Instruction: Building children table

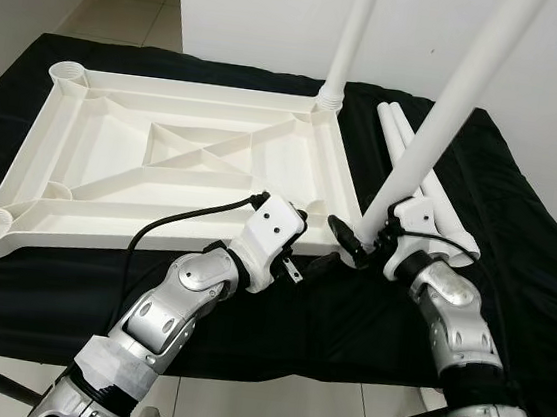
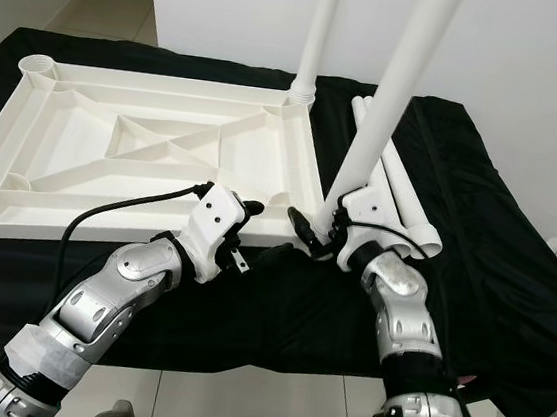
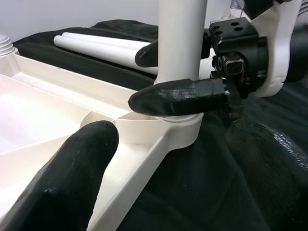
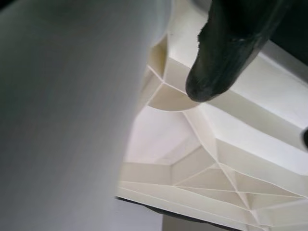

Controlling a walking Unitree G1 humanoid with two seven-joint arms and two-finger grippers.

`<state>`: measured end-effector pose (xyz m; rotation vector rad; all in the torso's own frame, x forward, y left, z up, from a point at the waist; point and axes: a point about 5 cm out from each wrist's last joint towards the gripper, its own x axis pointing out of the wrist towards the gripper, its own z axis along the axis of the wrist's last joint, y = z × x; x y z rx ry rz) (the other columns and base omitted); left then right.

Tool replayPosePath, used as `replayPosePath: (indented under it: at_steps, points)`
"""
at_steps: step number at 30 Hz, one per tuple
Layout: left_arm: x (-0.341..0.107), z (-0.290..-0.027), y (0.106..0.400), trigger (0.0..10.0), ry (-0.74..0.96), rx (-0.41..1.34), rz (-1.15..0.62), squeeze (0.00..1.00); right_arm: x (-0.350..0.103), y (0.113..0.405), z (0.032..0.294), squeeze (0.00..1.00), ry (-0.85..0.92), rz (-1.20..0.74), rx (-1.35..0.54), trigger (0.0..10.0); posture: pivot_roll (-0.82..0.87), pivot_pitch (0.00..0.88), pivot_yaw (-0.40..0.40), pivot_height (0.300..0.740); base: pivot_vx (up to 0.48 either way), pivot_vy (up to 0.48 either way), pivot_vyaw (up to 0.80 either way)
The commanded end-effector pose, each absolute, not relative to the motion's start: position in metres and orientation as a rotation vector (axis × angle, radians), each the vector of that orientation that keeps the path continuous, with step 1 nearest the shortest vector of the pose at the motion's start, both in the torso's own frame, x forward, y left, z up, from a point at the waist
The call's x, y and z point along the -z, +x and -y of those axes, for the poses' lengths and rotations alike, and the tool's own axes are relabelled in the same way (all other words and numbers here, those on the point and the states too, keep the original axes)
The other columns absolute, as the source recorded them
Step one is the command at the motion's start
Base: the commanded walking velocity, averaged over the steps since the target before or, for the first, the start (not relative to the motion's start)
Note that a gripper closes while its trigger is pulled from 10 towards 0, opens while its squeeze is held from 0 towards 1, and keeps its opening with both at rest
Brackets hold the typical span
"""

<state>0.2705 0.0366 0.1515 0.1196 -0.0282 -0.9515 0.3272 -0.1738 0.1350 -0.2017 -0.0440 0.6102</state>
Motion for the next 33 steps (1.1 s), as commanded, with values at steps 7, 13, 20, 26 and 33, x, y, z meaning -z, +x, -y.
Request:
replayPosePath:
  at_steps: [7, 13, 20, 26, 33]
  points:
    - [-0.154, -0.034, 0.271, 10.0, 0.109, 0.999, 0.031, 0.00, -0.126, 0.333, 0.171, 0.00, -0.217, -0.015, -0.652, 0.0, 0.08, 0.000, -0.073, 0.740, 0.000, 0.000, 0.00]
    - [-0.156, -0.033, 0.271, 10.0, 0.103, 0.996, 0.032, 0.00, -0.121, 0.333, 0.174, 0.00, -0.200, -0.032, -0.645, 0.0, 0.07, 0.000, -0.073, 0.740, 0.000, 0.000, 0.00]
    - [-0.156, -0.033, 0.271, 10.0, 0.104, 0.998, 0.032, 0.00, -0.120, 0.333, 0.169, 0.00, -0.162, -0.032, -0.528, 10.0, 0.07, 0.000, -0.075, 0.740, 0.000, 0.000, 0.00]
    - [-0.156, -0.032, 0.272, 10.0, 0.097, 1.000, 0.030, 0.00, -0.117, 0.328, 0.150, 0.00, -0.065, -0.060, -0.345, 10.0, 0.07, 0.000, -0.077, 0.740, 0.000, 0.000, 0.00]
    - [-0.157, -0.033, 0.273, 10.0, 0.097, 0.996, 0.029, 0.00, -0.116, 0.325, 0.145, 0.00, -0.042, -0.053, -0.242, 10.0, 0.07, 0.000, -0.078, 0.740, 0.000, 0.000, 0.00]
